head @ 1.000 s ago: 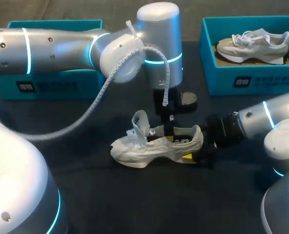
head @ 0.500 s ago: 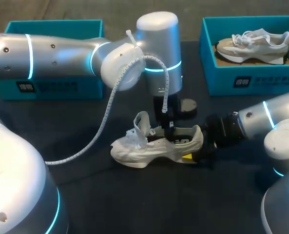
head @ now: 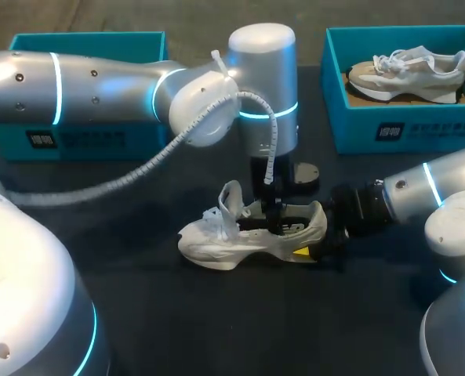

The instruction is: Take the shoe out of the shoebox, open the shoe tongue, remove and reinsert the insole, then place the shoe into the shoebox

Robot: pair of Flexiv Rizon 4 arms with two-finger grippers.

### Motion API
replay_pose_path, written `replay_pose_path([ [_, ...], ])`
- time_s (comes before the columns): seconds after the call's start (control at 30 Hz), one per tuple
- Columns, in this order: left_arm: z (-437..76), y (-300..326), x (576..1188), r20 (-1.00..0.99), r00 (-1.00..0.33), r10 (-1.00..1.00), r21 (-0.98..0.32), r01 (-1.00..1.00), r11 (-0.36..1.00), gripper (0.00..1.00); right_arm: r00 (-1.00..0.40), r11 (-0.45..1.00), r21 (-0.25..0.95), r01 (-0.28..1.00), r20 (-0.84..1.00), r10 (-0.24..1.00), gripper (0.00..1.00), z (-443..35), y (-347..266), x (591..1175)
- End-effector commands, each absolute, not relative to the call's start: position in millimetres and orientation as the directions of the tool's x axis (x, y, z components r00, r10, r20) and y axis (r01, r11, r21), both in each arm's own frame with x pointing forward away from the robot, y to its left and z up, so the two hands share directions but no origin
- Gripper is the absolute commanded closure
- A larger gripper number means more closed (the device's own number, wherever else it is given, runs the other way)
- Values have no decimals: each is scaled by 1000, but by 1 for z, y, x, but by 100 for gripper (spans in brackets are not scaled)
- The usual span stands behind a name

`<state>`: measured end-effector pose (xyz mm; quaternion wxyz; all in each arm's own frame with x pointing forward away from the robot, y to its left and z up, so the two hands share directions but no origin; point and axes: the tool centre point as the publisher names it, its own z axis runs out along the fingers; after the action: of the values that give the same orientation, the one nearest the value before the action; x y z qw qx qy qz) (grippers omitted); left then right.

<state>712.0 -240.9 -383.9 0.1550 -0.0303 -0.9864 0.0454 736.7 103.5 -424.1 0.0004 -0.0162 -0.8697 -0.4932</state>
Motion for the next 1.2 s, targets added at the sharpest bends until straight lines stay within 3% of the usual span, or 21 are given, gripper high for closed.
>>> replay_pose_path([
  [0.03, -392, -244, 711, 292, -953, 74, -79, 53, 995, 66, -999, 516, 856, 29, 16, 29, 100, -424, 103, 737],
  [0.4, -407, -242, 714, 195, -979, 65, -84, 49, 995, 69, -999, 516, 856, 29, 16, 29, 100, -424, 103, 737],
  [0.5, -410, -243, 715, 169, -983, 68, -90, 53, 995, 75, -999, 516, 856, 29, 16, 29, 100, -424, 103, 737],
  [0.6, -412, -244, 715, 149, -986, 73, -79, 62, 995, 97, -999, 516, 856, 29, 16, 29, 100, -424, 103, 737],
  [0.63, -413, -244, 715, 149, -986, 74, -75, 63, 995, 100, -999, 516, 856, 29, 16, 29, 100, -424, 103, 737],
  [1.2, -376, -230, 721, 115, -990, 88, -98, 77, 992, 100, -999, 516, 856, 29, 16, 29, 100, -424, 103, 737],
])
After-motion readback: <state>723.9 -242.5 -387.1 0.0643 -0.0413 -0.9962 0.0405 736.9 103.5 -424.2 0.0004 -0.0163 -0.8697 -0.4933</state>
